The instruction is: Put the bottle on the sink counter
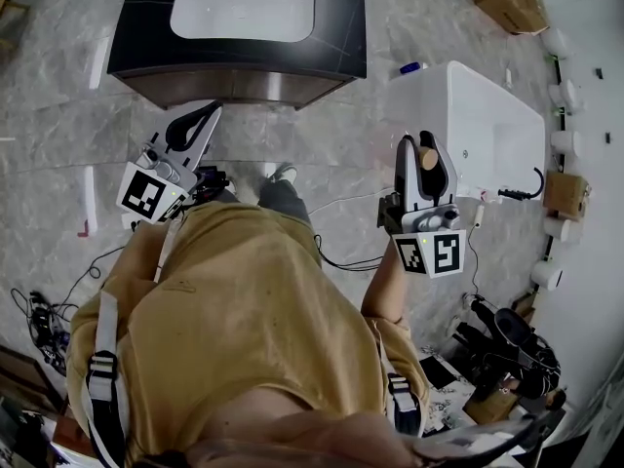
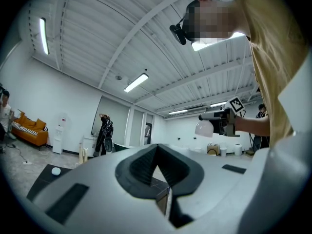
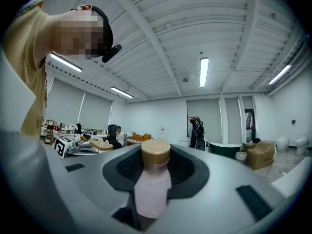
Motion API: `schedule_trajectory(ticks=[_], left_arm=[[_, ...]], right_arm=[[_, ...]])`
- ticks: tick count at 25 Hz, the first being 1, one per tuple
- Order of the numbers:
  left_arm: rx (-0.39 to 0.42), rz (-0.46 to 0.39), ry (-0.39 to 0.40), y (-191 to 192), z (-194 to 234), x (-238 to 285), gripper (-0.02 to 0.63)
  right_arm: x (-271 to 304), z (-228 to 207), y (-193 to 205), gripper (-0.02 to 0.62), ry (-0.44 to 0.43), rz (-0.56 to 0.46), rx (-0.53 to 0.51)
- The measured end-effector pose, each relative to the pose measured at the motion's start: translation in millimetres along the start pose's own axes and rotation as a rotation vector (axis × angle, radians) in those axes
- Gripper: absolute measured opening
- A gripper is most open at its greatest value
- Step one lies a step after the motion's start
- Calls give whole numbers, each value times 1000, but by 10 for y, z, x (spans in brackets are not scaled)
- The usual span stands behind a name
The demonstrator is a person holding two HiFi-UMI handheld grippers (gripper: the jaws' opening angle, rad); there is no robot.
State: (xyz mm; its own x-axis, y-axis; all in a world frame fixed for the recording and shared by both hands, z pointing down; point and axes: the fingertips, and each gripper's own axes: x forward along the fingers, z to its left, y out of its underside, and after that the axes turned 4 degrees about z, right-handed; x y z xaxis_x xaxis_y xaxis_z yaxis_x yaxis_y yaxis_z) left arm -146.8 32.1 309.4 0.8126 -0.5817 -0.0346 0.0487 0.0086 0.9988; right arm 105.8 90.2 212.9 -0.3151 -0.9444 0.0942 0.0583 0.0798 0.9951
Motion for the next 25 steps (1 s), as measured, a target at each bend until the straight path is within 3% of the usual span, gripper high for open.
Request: schedule_trajectory(ticks=[10, 25], left_arm=[[11, 8, -36, -38, 1, 388, 2], [59, 13, -217, -99, 124, 1039, 2]], right_arm=[[403, -389, 46, 120, -62, -8, 2], [1136, -1022, 250, 119, -250, 2, -32]])
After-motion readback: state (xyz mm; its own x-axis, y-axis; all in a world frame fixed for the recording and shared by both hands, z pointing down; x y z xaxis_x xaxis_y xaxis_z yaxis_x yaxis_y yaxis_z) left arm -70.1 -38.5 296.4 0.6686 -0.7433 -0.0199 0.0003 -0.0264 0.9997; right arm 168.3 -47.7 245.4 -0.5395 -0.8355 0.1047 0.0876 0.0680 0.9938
